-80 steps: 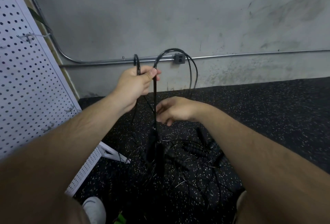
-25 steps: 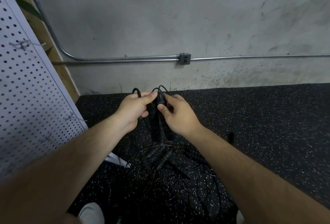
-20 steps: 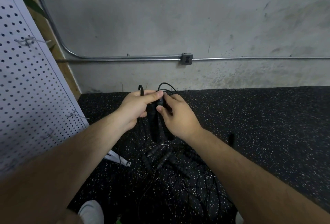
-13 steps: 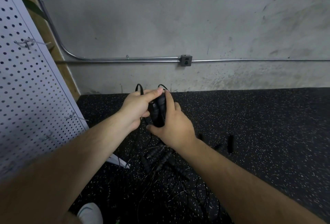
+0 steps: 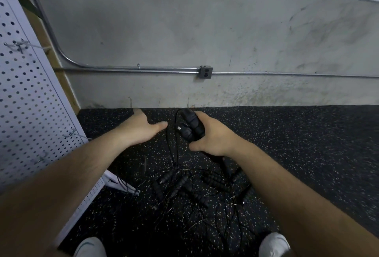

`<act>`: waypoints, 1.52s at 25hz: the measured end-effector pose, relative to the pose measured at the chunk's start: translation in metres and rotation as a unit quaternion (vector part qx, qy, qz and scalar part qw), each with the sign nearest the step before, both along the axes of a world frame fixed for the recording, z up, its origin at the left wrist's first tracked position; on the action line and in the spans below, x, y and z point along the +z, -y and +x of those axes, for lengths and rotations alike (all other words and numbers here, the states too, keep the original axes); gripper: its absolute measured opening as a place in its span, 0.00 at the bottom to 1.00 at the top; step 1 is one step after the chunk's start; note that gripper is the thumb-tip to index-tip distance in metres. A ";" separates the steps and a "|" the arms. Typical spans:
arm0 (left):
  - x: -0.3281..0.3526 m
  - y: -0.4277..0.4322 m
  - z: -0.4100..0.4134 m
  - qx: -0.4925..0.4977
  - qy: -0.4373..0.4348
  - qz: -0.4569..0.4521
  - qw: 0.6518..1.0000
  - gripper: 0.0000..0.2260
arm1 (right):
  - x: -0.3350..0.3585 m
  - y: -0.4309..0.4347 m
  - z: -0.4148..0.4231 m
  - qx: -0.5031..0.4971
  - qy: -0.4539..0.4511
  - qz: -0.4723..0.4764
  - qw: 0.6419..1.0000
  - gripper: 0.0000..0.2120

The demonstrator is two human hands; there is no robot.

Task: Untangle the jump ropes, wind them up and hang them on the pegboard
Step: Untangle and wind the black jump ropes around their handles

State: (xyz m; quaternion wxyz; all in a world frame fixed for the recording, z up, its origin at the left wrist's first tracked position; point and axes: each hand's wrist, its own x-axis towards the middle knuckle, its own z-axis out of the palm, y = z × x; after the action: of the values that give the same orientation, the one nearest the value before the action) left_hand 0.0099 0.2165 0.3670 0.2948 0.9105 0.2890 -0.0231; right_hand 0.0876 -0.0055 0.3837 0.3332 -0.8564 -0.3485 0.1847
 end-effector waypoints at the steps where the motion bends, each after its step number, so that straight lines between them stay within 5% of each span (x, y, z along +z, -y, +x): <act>1: 0.003 0.004 -0.004 -0.053 0.030 0.080 0.995 0.49 | -0.001 0.003 0.000 0.005 -0.003 -0.007 1.000 0.34; 4: 0.006 0.030 -0.013 -0.294 0.160 0.229 0.914 0.52 | -0.003 0.003 -0.002 0.037 0.006 -0.029 0.999 0.28; 7: -0.005 0.050 -0.004 -0.364 0.189 0.329 0.850 0.48 | -0.002 -0.004 -0.005 0.054 0.027 -0.035 0.998 0.25; 10: -0.005 0.050 0.003 -0.338 0.153 0.339 0.864 0.41 | -0.002 -0.002 -0.006 0.036 0.097 -0.070 0.992 0.30; 13: -0.001 0.035 0.005 -0.266 0.146 0.291 0.907 0.34 | 0.000 0.010 -0.005 -0.034 0.220 -0.081 0.971 0.46; 15: -0.001 0.030 0.004 -0.237 0.142 0.276 0.921 0.32 | -0.002 0.014 -0.007 -0.033 0.208 -0.046 0.976 0.48; 22: 0.000 0.037 -0.004 -0.255 0.175 0.253 0.917 0.34 | -0.011 0.004 -0.012 -0.090 0.144 0.052 0.984 0.31; 28: 0.006 0.031 -0.008 -0.300 0.257 0.340 0.854 0.40 | -0.009 0.002 -0.016 -0.091 0.178 0.121 0.972 0.33; 33: 0.015 0.024 -0.005 -0.251 0.285 0.320 0.868 0.37 | -0.020 -0.004 -0.015 -0.137 -0.006 0.285 0.949 0.44; 36: 0.022 0.024 -0.008 -0.207 0.285 0.256 0.900 0.36 | -0.036 -0.025 -0.015 -0.092 -0.082 0.228 0.966 0.26; 38: 0.026 0.027 -0.008 -0.200 0.288 0.218 0.911 0.35 | -0.044 -0.053 -0.025 0.009 -0.134 0.172 0.976 0.24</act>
State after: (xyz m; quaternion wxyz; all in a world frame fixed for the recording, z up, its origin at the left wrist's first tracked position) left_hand 0.0022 0.1899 0.3933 0.1486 0.9579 0.0007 0.2455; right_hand 0.0624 0.0479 0.3399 0.5175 -0.7504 -0.3355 0.2378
